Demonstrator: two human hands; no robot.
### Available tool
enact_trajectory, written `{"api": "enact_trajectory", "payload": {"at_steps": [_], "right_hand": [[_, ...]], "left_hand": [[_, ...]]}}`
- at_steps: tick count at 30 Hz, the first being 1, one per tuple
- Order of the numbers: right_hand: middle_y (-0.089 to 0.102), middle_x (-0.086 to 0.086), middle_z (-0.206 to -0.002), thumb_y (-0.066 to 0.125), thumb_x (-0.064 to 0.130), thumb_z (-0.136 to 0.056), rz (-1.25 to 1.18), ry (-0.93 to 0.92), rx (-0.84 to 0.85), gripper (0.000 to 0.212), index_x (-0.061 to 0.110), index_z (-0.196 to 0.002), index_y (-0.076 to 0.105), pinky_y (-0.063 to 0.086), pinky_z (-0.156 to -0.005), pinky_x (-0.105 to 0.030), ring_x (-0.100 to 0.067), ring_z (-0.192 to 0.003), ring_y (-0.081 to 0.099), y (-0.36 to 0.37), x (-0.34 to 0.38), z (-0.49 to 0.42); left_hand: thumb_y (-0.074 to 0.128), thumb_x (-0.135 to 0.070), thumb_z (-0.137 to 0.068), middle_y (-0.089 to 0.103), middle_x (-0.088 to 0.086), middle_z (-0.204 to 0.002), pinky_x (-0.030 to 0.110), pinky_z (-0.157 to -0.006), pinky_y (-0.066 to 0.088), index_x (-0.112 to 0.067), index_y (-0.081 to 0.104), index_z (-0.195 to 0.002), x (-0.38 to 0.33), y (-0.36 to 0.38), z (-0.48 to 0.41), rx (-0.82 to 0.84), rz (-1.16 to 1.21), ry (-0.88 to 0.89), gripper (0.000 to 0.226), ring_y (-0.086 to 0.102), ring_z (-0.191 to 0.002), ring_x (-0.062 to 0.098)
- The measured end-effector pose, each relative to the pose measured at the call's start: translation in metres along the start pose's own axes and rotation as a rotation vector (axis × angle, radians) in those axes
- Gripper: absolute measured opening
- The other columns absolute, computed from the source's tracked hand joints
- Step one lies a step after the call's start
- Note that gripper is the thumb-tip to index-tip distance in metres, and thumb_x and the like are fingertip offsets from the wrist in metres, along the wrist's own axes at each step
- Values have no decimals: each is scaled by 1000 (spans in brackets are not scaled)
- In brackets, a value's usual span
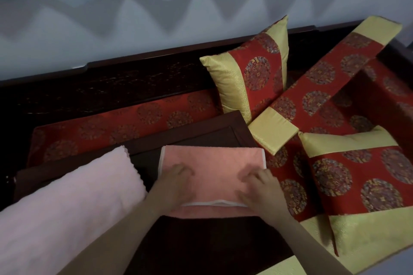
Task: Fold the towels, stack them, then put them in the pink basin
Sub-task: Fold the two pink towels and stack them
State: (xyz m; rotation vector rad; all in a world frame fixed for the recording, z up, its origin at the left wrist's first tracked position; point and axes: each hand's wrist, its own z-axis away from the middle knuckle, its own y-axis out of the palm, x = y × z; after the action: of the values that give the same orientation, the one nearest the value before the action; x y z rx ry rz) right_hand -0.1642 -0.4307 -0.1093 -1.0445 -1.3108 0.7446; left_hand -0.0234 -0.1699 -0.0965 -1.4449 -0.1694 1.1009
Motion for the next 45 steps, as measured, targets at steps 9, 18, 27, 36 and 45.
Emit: {"api": "enact_trajectory", "payload": {"at_steps": [9,18,27,36,45], "right_hand": [[59,8,-102,58,45,-85,-186,-116,179,30,24,-101,72,52,-80,-29,-7,-98,56,0,-11,2],[59,11,-114,61,62,-72,-45,-19,225,49,34,-112,61,53,-81,-40,-13,-113,54,-13,-17,19],[59,5,-92,50,28,-86,117,-162,-98,31,28,-112,67,36,-74,-29,-15,-89,53,-29,-12,36],[54,15,-102,53,56,-87,-36,40,30,33,34,-109,63,46,-77,-29,-4,-92,49,-21,-20,60],[63,4,-84,70,37,-78,-454,858,133,34,11,-98,62,46,-67,-31,-17,-78,60,-8,0,10]], "left_hand": [[70,-55,-48,62,1,-100,34,-60,49,-23,58,-93,-11,11,5,136,-521,169,56,60,-84,21],[50,-31,-62,58,-9,-82,22,-57,49,-23,50,-94,-5,-8,19,-96,-94,140,32,61,-70,16],[48,-20,-64,47,-12,-81,28,-63,44,-25,44,-77,-18,-33,27,-61,-85,335,15,48,-77,9],[65,-53,-68,63,-4,-95,31,-77,49,-21,70,-83,-21,-17,31,380,-415,187,36,59,-87,15],[83,-32,-58,52,22,-129,38,-91,46,3,35,-134,-35,-5,-4,-157,808,-1005,97,54,-115,38]]}}
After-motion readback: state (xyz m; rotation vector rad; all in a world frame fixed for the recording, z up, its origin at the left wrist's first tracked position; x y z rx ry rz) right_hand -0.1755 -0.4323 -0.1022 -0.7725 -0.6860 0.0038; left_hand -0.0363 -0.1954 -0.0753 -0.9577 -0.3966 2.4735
